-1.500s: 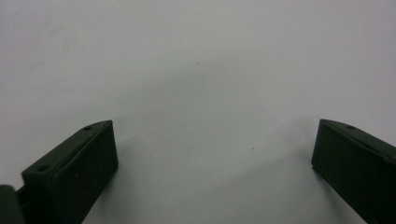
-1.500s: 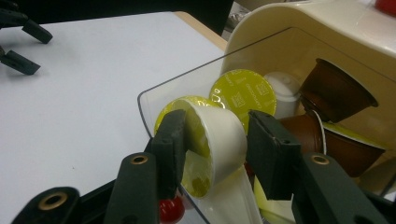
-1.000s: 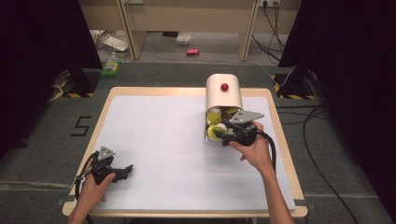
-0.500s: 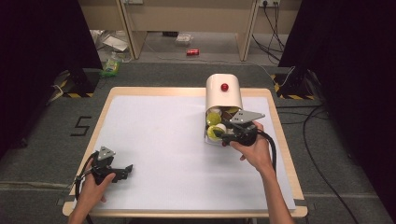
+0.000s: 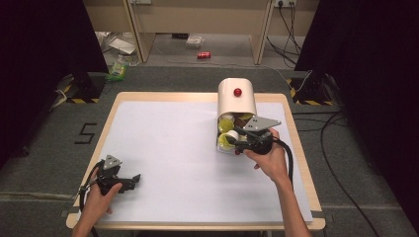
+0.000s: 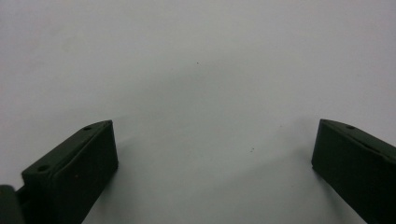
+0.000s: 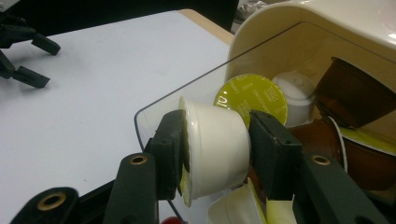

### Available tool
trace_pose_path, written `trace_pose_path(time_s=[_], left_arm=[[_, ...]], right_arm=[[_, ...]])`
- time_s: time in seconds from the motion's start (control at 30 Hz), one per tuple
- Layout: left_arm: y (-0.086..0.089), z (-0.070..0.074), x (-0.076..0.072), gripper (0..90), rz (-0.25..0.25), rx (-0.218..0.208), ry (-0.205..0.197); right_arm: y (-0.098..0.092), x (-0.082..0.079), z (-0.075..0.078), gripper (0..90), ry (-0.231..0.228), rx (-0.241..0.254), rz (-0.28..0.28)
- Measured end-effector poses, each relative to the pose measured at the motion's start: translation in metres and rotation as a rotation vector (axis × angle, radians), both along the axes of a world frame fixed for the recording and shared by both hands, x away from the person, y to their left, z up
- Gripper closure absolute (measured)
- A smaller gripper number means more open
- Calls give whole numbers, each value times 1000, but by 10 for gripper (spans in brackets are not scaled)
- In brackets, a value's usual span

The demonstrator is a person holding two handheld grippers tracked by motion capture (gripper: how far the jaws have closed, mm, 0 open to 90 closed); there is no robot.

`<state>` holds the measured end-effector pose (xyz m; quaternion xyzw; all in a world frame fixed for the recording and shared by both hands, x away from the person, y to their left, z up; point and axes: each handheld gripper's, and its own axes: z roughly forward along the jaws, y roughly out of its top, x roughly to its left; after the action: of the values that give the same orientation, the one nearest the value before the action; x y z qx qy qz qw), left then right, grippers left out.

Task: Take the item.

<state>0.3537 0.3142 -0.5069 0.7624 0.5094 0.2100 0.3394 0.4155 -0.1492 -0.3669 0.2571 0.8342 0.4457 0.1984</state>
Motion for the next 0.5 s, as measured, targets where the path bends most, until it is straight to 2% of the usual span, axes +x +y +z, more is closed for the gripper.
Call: trace_pose_path(time_s=[0.23,0.5], left_arm=[[0,0,0,0,0,0,0],[0,0,0,0,0,0,0]], right_arm=[[-4,-2,5,571,-25,27,-17],[-17,-15,25,571,-85,73,-30]])
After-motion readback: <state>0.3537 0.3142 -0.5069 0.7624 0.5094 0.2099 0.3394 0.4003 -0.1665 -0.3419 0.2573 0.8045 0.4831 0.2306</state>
